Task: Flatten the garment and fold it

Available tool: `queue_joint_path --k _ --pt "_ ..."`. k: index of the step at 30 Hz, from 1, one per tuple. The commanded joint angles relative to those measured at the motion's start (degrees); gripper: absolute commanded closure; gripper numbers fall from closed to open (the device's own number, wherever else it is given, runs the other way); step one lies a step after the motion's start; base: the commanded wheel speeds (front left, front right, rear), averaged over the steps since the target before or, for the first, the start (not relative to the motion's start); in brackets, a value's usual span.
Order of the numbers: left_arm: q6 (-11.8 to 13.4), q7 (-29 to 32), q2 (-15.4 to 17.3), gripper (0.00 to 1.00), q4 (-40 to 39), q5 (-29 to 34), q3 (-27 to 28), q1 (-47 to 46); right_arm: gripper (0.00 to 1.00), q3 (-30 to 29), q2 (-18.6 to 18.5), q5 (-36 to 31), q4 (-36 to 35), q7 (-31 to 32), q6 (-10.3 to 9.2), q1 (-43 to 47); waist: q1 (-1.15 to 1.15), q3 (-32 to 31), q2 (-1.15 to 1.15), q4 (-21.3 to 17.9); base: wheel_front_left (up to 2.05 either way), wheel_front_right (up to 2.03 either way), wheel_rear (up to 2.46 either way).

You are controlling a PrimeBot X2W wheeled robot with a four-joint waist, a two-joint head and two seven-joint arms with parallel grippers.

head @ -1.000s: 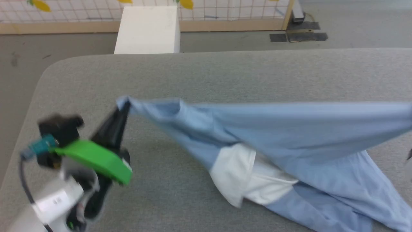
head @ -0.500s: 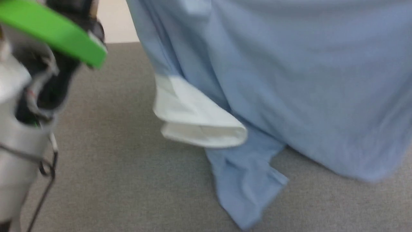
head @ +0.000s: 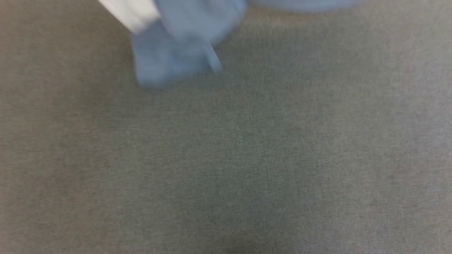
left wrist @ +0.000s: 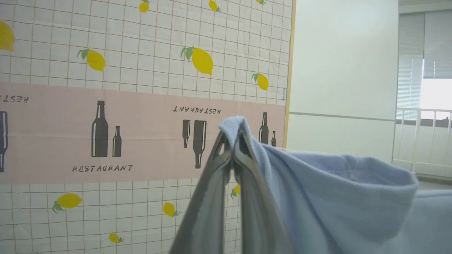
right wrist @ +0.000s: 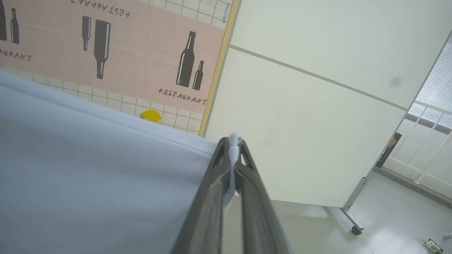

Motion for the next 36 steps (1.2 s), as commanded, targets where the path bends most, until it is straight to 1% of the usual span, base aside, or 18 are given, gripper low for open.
queue_joint_path --k 1,4,6,8,10,14,18,21,24,28,29,31,33,36 --pt "0.2 -2.1 -0.1 1.00 1.2 1.5 0.8 -2.8 1.00 -0.9 1.0 -1.7 1.3 -2.2 -0.10 -2.2 -0.01 7.5 0.00 -2.9 0.00 0.00 0.00" --pt "-0.1 -6.8 -0.6 1.00 3.3 3.1 1.9 -6.7 1.00 -1.8 3.2 -5.0 3.7 -7.1 -0.10 -6.0 -0.01 9.1 0.00 -3.6 0.00 0.00 0.00" --pt "-0.9 -9.3 -0.6 1.00 4.4 4.1 1.9 -8.3 1.00 -2.0 4.1 -6.4 5.1 -10.0 -0.10 -7.4 -0.01 9.9 0.00 -3.6 0.00 0.00 0.00" --pt "-1.8 -11.2 -0.6 1.00 6.1 4.2 1.8 -7.9 1.00 -1.8 4.9 -6.9 6.8 -12.3 -0.10 -7.7 -0.01 10.2 0.00 -3.3 0.00 0.00 0.00" --pt "-3.0 -11.7 0.1 1.00 8.2 4.9 0.7 -5.9 1.00 -0.9 5.1 -6.9 8.4 -14.0 -0.10 -6.3 -0.01 10.1 0.00 -2.9 0.00 0.00 0.00" --pt "-5.2 -12.4 1.1 1.00 13.0 4.7 -1.5 2.0 1.00 1.6 5.2 -5.0 11.3 -16.3 -0.10 -0.6 -0.01 8.3 0.00 -1.7 0.00 0.00 0.00" --pt "-7.6 -11.0 3.0 1.00 17.2 5.2 -5.3 12.5 1.00 4.9 5.1 -1.1 13.8 -17.1 -0.10 8.3 -0.01 4.9 0.00 -0.7 0.00 0.00 0.00" --pt "-9.3 -8.7 3.7 1.00 19.0 3.8 -7.9 21.4 1.00 7.5 4.8 2.3 15.1 -17.2 -0.10 15.7 -0.01 1.5 0.00 0.1 0.00 0.00 0.00" --pt "-10.2 -5.4 4.2 1.00 18.4 1.5 -10.0 30.3 1.00 9.6 4.2 4.8 15.2 -17.2 -0.10 22.5 -0.01 -1.5 0.00 0.7 0.00 0.00 0.00" --pt "-10.1 -0.5 5.5 1.00 14.6 -2.0 -12.1 42.2 1.00 11.3 3.6 7.8 14.3 -17.3 -0.10 31.3 -0.01 -5.4 0.00 1.6 0.00 0.00 0.00" --pt "-9.7 2.6 6.8 1.00 11.7 -3.7 -13.4 48.1 1.00 11.9 3.3 9.1 13.6 -17.0 -0.10 35.8 -0.01 -7.3 0.00 2.0 0.00 0.00 0.00" --pt "-9.1 5.0 7.7 1.00 8.9 -5.3 -14.1 52.4 1.00 12.1 2.8 9.6 12.7 -16.8 -0.10 39.1 -0.01 -8.6 0.00 2.4 0.00 0.00 0.00" --pt "-8.1 7.2 8.4 1.00 6.0 -7.4 -14.6 56.8 1.00 12.1 2.4 10.2 11.8 -16.3 -0.10 42.6 -0.01 -9.9 0.00 2.8 0.00 0.00 0.00" --pt "-5.9 9.8 9.6 1.00 0.9 -9.7 -15.2 63.2 1.00 12.0 1.6 10.1 10.3 -15.2 -0.10 47.9 -0.01 -11.7 0.00 3.3 0.00 0.00 0.00"
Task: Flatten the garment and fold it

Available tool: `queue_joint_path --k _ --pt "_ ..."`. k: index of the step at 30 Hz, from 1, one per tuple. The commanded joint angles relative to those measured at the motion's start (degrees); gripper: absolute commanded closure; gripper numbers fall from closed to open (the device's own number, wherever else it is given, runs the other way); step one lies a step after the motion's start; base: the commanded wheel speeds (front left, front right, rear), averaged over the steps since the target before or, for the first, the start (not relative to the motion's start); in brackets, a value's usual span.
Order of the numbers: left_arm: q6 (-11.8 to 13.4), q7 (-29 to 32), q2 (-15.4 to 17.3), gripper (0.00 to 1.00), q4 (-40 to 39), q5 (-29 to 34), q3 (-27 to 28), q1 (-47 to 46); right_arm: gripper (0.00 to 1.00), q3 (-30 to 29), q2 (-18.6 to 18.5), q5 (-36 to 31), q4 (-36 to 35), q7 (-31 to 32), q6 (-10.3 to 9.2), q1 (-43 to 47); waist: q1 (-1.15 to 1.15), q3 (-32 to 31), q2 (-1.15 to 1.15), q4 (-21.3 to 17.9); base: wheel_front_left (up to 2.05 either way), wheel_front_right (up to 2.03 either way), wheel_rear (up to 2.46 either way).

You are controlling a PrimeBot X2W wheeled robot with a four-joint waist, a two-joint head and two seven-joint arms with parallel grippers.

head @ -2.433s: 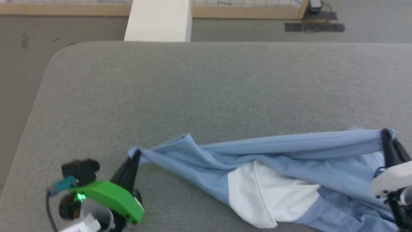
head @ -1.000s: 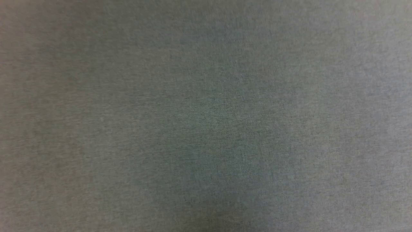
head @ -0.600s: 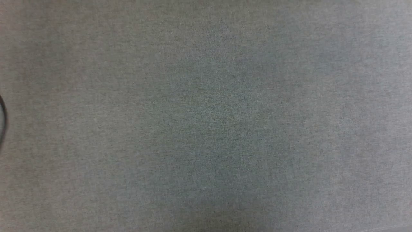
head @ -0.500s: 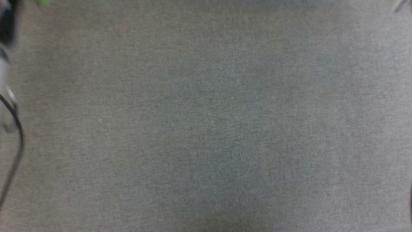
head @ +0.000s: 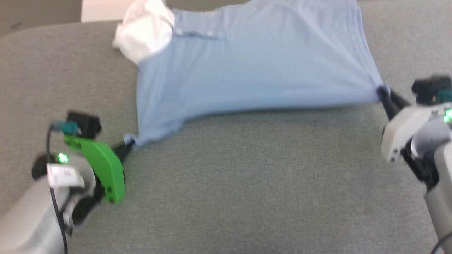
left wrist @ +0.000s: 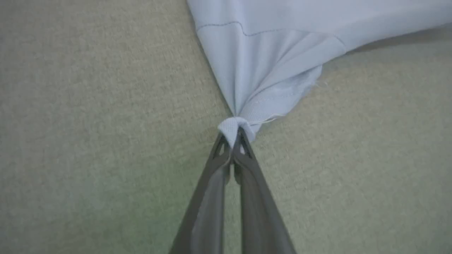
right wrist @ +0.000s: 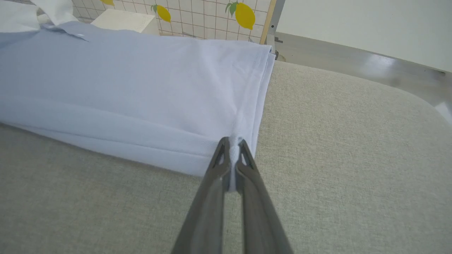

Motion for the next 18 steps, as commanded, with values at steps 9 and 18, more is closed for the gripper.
queue_joint_path --k 9,18 --pt "9.2 4.2 5.6 1.00 -14.2 -5.9 0.4 17.5 1.00 -2.8 -2.4 0.1 -5.9 4.8 -0.11 15.1 0.01 -6.8 0.00 3.0 0.00 0.00 0.00" --pt "17.7 4.3 8.4 1.00 -24.9 -10.6 1.5 31.7 1.00 -9.7 -1.4 0.8 -13.5 9.8 -0.11 28.1 0.01 -8.1 0.00 3.4 0.00 0.00 0.00"
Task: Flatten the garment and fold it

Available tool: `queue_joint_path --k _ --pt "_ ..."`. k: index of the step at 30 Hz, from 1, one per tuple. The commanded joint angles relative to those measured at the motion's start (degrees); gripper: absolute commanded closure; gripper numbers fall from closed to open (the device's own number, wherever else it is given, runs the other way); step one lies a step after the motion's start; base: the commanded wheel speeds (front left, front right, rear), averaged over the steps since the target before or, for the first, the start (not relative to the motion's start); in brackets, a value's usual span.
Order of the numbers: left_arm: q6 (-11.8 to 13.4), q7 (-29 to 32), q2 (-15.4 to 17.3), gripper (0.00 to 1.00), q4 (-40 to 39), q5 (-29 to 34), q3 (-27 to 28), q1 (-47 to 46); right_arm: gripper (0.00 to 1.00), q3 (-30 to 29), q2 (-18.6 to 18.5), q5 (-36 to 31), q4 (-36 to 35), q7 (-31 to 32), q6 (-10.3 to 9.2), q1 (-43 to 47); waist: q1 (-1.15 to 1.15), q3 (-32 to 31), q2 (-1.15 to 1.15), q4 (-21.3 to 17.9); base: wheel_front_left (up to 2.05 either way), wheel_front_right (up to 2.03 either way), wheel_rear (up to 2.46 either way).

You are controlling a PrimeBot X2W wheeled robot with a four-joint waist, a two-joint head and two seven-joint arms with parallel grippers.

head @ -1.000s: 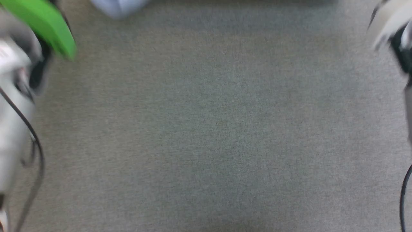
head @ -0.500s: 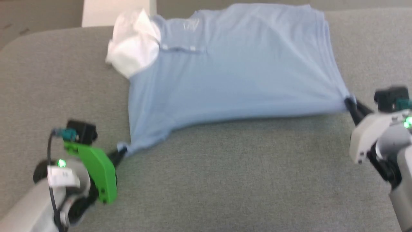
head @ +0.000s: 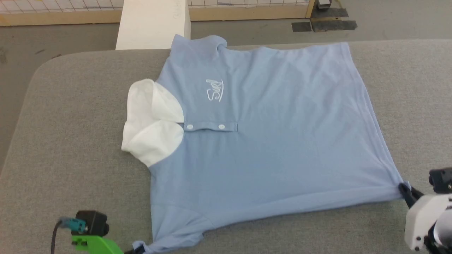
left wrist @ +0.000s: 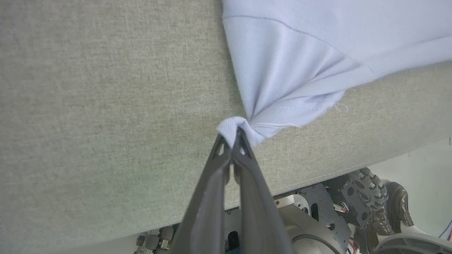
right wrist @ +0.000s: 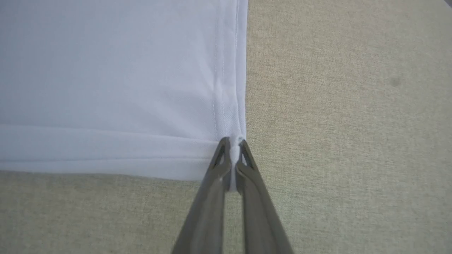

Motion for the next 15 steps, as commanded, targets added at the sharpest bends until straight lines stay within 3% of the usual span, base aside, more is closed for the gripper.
queue_joint_path --k 1,8,15 --pt "1.2 -0.5 1.1 1.00 -0.6 0.0 0.3 2.1 1.00 -1.4 0.5 0.1 -1.1 0.6 -0.13 2.0 0.01 -0.2 0.00 0.2 0.00 0.00 0.00" --pt "0.5 -10.1 -2.0 1.00 -1.0 4.7 0.9 3.1 1.00 -5.6 5.6 -0.6 -5.8 -0.5 -0.13 9.4 0.01 -0.8 0.00 0.7 0.00 0.00 0.00" --pt "-0.7 -23.1 -6.6 1.00 3.1 14.7 0.3 -1.1 1.00 -4.5 8.5 -3.2 -8.0 -10.7 -0.13 10.7 0.01 -1.2 0.00 -0.2 0.00 0.00 0.00"
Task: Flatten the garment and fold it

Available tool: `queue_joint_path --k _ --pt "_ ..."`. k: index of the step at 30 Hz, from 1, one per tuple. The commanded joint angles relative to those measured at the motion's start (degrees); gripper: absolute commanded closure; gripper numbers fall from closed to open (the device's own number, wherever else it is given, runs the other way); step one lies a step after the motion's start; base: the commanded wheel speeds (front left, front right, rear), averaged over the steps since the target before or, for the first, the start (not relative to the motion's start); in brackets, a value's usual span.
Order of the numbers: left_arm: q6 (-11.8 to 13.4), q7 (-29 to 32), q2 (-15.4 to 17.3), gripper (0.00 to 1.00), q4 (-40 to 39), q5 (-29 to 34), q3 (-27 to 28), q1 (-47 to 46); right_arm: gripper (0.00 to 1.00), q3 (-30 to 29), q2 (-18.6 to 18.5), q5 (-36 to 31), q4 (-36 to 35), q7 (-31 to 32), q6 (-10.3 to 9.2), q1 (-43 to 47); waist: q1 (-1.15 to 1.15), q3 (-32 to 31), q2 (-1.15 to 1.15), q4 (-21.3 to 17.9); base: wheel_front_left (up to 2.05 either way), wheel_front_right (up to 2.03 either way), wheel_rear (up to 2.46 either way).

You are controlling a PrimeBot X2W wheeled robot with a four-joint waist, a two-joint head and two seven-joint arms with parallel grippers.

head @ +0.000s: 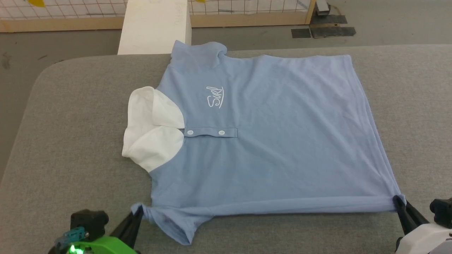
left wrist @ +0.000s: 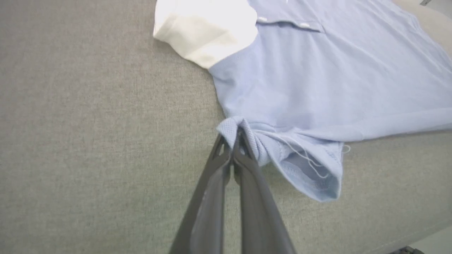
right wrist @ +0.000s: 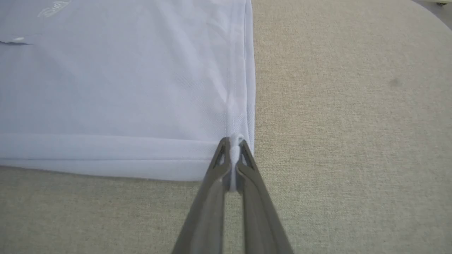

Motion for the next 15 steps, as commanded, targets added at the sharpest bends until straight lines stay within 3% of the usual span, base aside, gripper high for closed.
queue_joint_path --k 1,6,15 --pt "-0.5 -2.5 -0.7 1.00 0.7 2.2 0.3 -2.6 1.00 0.3 0.0 -0.7 -0.4 -1.7 -0.11 -0.1 0.01 0.0 0.00 -0.3 0.00 0.00 0.00" --pt "-2.8 -6.7 -2.3 1.00 3.1 7.5 -0.9 -9.2 1.00 2.2 -1.4 -0.8 -0.8 -5.3 -0.11 -3.1 0.01 0.2 0.00 -1.1 0.00 0.00 0.00" --pt "-8.4 -1.4 -1.6 1.00 6.3 11.5 -1.8 -25.9 1.00 5.1 -6.2 0.7 1.0 -2.0 -0.11 -14.4 0.01 5.4 0.00 -2.2 0.00 0.00 0.00"
